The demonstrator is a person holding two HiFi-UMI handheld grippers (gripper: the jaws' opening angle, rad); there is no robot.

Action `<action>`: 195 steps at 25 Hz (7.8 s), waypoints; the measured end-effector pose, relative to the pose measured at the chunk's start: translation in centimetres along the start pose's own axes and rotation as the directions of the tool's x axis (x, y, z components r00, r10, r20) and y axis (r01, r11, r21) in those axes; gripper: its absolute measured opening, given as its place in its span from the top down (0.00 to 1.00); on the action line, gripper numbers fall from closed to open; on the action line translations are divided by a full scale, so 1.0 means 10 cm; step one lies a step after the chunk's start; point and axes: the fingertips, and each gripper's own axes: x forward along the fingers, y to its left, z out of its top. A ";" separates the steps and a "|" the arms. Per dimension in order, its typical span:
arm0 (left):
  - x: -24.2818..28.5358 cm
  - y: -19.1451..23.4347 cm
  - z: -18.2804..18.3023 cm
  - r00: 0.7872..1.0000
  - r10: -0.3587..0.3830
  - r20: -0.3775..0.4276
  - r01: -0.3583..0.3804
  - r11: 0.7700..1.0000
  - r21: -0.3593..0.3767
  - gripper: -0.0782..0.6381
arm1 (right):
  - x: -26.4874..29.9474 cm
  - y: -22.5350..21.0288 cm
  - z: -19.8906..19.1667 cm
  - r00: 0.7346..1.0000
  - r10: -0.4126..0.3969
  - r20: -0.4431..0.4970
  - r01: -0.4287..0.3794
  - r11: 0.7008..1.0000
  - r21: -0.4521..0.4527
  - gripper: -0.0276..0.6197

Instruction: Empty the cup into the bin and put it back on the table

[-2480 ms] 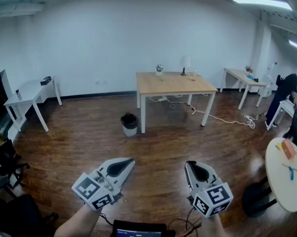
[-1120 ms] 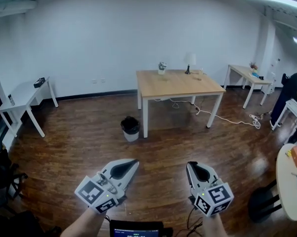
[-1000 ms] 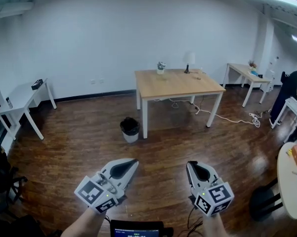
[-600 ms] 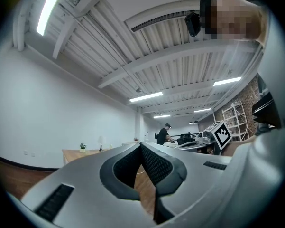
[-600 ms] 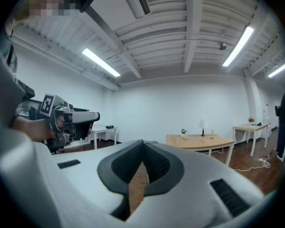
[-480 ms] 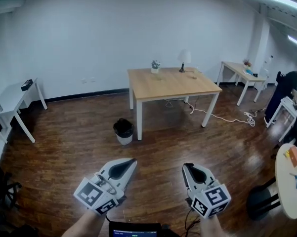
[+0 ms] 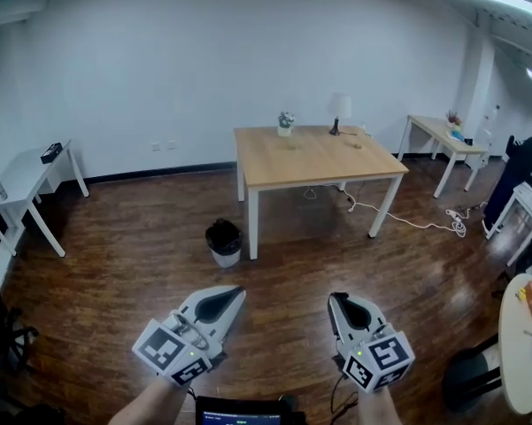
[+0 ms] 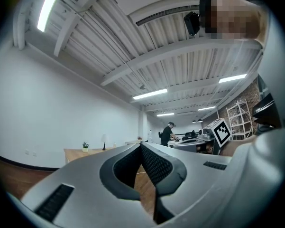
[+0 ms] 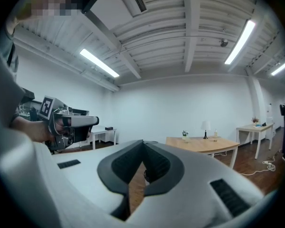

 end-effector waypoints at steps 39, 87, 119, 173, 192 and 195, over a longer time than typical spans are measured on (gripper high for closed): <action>2.24 1.41 -0.44 0.996 0.087 -0.002 -0.087 0.996 -0.005 0.90 | 1.65 -2.02 0.25 0.998 0.041 0.039 -0.042 0.999 0.011 0.96; 4.75 3.57 -0.96 0.985 0.171 -0.009 -0.171 0.985 0.020 0.90 | 4.28 -4.02 0.48 0.991 0.132 0.013 -0.132 0.991 0.012 0.96; 6.09 5.27 -1.21 0.990 0.136 -0.021 -0.135 0.990 0.044 0.90 | 6.25 -5.07 0.71 0.996 0.085 0.005 -0.085 0.996 0.019 0.96; 7.86 7.10 -1.73 0.897 0.429 -0.106 -0.426 0.903 0.054 0.90 | 8.84 -6.75 0.99 0.923 0.383 0.028 -0.384 0.922 0.050 0.96; 8.00 8.00 -2.43 0.897 0.402 -0.185 -0.418 0.907 -0.051 0.90 | 10.06 -6.78 0.49 0.921 0.381 -0.077 -0.374 0.923 0.093 0.96; 8.04 8.09 -2.52 0.897 0.399 -0.192 -0.417 0.907 -0.064 0.90 | 10.19 -6.80 0.44 0.921 0.380 -0.082 -0.371 0.922 0.109 0.96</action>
